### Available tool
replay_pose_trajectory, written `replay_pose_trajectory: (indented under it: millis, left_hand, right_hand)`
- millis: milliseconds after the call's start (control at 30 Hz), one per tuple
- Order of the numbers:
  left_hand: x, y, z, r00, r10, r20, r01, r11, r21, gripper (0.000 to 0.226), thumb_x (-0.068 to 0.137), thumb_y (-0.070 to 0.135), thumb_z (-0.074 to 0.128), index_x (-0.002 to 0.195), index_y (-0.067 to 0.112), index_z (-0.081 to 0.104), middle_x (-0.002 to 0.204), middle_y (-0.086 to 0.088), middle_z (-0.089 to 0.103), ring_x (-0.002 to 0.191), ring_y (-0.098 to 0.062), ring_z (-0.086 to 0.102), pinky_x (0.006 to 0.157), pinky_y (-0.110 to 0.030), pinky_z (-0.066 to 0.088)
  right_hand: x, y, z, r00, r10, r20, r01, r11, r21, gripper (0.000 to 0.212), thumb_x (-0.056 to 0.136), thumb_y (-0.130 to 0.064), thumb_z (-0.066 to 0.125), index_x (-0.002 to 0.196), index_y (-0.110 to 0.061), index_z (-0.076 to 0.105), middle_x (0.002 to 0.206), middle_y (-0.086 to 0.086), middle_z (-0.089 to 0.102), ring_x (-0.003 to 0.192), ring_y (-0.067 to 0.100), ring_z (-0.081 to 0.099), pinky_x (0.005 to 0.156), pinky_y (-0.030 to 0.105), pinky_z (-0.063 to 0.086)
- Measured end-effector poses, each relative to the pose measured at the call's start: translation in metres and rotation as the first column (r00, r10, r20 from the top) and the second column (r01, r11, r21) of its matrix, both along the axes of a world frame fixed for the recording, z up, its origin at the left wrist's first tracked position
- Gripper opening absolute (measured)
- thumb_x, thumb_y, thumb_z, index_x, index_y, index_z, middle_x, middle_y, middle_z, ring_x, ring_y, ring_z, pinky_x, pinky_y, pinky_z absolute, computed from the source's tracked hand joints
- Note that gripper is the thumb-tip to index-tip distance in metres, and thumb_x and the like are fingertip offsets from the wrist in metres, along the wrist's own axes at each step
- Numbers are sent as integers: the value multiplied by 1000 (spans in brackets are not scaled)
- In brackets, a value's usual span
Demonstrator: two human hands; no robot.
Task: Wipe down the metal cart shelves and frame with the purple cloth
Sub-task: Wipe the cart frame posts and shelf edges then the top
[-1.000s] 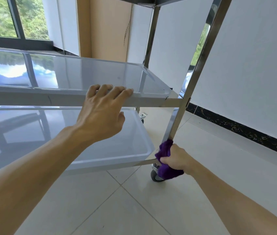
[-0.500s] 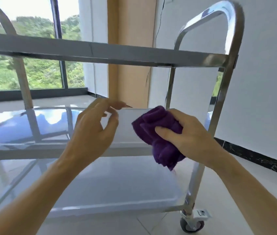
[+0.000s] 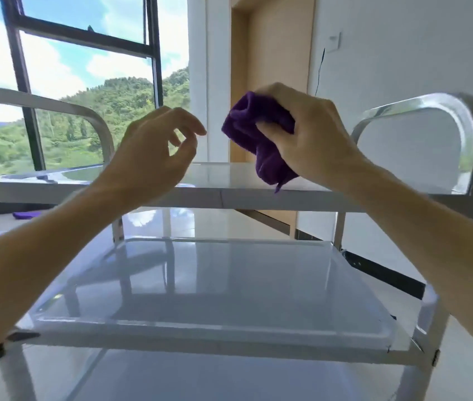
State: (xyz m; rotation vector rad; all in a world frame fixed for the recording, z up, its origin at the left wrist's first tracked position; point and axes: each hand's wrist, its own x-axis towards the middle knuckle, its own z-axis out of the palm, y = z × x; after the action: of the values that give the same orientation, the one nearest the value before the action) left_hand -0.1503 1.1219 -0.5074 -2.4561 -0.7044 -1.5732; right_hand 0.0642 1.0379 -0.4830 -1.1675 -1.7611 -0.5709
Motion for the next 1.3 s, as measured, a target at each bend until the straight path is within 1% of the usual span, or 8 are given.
replay_pose_trajectory:
  millis: [133,233,333,467,600,800,1033,1300]
  left_hand:
    - [-14,48,12,969,116,-217,-168,957,-238,19,95,36,58,112,28,64,113,4,63,103,-19,58,84,-33,42]
    - [-24,64,2,923,187,-336,-315,868,-384,26,92,57,47,109,44,61,129,8,59,118,-22,52,101,-44,39]
    - [-22,68,-5,822,215,-528,-459,799,-388,60,82,74,17,128,53,49,147,19,43,134,-16,38,105,-42,27]
    - [-9,67,-2,713,110,-692,-522,742,-420,77,76,80,1,145,54,21,159,20,20,147,-14,16,118,-44,16]
    - [8,53,-1,688,98,-719,-525,751,-400,71,81,74,2,145,49,21,157,15,27,145,-17,22,116,-44,18]
    - [45,36,4,645,-15,-764,-479,771,-420,65,88,69,5,147,44,16,158,7,22,145,-25,17,113,-51,13]
    - [87,42,21,556,-133,-820,-400,822,-405,69,88,74,3,151,48,12,160,11,21,144,-24,21,110,-49,12]
    - [130,25,32,528,-271,-805,-239,862,-447,59,95,62,26,148,37,37,151,3,41,134,-31,39,108,-52,24]
  right_hand:
    - [14,43,5,968,-165,192,211,945,-251,31,98,-23,58,127,-33,60,119,-6,63,107,21,60,94,44,48]
    - [29,56,-7,982,-157,101,187,821,-539,20,97,-37,54,116,-42,58,111,-13,62,105,18,60,94,48,48]
    - [40,59,-10,986,-156,59,159,765,-625,11,94,-51,48,102,-44,53,98,-15,60,92,17,60,89,50,49]
    - [47,49,-7,980,-192,43,172,731,-660,29,94,-50,45,118,-39,56,108,-12,58,106,18,51,93,48,44]
    - [63,34,-3,976,-213,47,189,722,-666,35,94,-45,49,126,-34,57,125,-12,58,118,18,50,94,46,44]
    - [98,9,-3,943,-329,59,276,668,-691,44,91,-50,46,130,-30,56,134,-6,55,130,22,44,101,48,40]
    - [127,-12,-2,829,-550,104,395,442,-806,50,85,-46,41,133,-39,53,154,-2,37,149,24,18,118,45,21]
    - [154,-68,-4,728,-679,95,483,409,-774,48,87,-42,50,134,-31,55,152,0,43,148,27,24,117,48,28]
